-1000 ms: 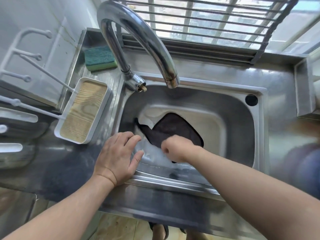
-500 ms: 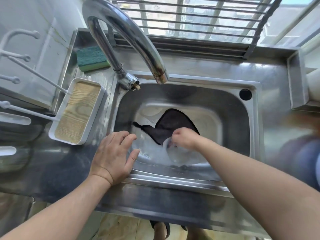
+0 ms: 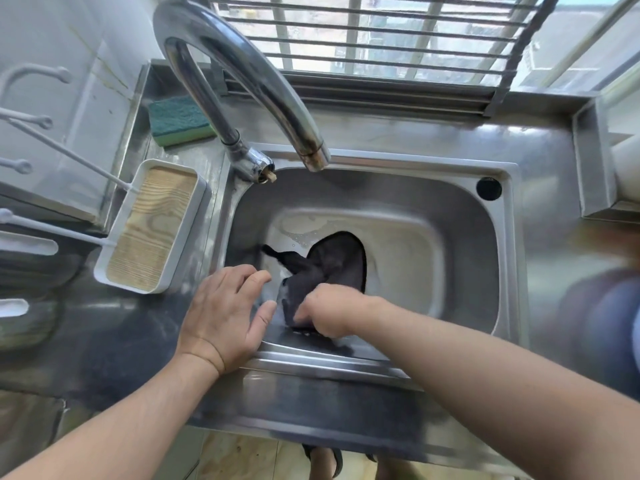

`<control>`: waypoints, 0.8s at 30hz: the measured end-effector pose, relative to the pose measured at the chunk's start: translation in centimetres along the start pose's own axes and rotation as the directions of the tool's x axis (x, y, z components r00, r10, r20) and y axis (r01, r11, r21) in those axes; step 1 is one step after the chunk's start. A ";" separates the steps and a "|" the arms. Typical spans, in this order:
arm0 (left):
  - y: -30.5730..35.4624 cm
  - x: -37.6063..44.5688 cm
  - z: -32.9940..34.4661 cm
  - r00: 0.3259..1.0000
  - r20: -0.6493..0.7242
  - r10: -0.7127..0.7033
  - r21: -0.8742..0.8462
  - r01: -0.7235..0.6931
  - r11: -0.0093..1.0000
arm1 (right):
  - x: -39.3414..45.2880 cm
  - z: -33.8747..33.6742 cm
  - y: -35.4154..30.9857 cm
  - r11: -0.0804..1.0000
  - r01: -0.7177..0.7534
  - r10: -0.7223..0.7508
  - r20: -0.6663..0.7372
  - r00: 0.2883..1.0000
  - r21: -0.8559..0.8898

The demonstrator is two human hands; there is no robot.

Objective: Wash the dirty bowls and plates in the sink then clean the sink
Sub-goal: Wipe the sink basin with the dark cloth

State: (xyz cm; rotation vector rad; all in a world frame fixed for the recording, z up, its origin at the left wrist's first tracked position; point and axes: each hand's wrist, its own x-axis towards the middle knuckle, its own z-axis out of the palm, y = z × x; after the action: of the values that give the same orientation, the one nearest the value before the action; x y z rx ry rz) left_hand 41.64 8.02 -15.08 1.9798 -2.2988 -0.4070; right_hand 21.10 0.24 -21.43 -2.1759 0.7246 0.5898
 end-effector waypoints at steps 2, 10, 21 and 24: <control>-0.1 -0.1 0.1 1.000 -0.001 -0.003 -0.004 0.003 1.000 | 0.2 0.5 1.3 0.993 -0.117 0.117 -0.127 0.985 0.007; -0.2 0.0 0.2 1.000 -0.009 0.002 -0.007 -0.002 1.000 | 1.6 2.1 4.4 0.960 -0.219 0.154 -0.320 0.935 -0.177; -0.2 0.0 0.2 1.000 -0.005 0.013 0.001 -0.013 1.000 | 3.2 3.1 4.1 0.936 -0.292 0.264 -0.158 0.952 -0.195; -0.2 0.0 0.1 1.000 -0.005 0.012 -0.002 -0.012 1.000 | 2.7 3.3 4.7 0.943 -0.227 0.201 -0.129 0.971 -0.243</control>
State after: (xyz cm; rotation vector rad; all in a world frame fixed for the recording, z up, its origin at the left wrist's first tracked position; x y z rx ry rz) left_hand 41.82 8.03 -15.23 1.9627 -2.3054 -0.4022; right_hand 19.40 -0.69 -27.45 -2.3964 0.9972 0.7212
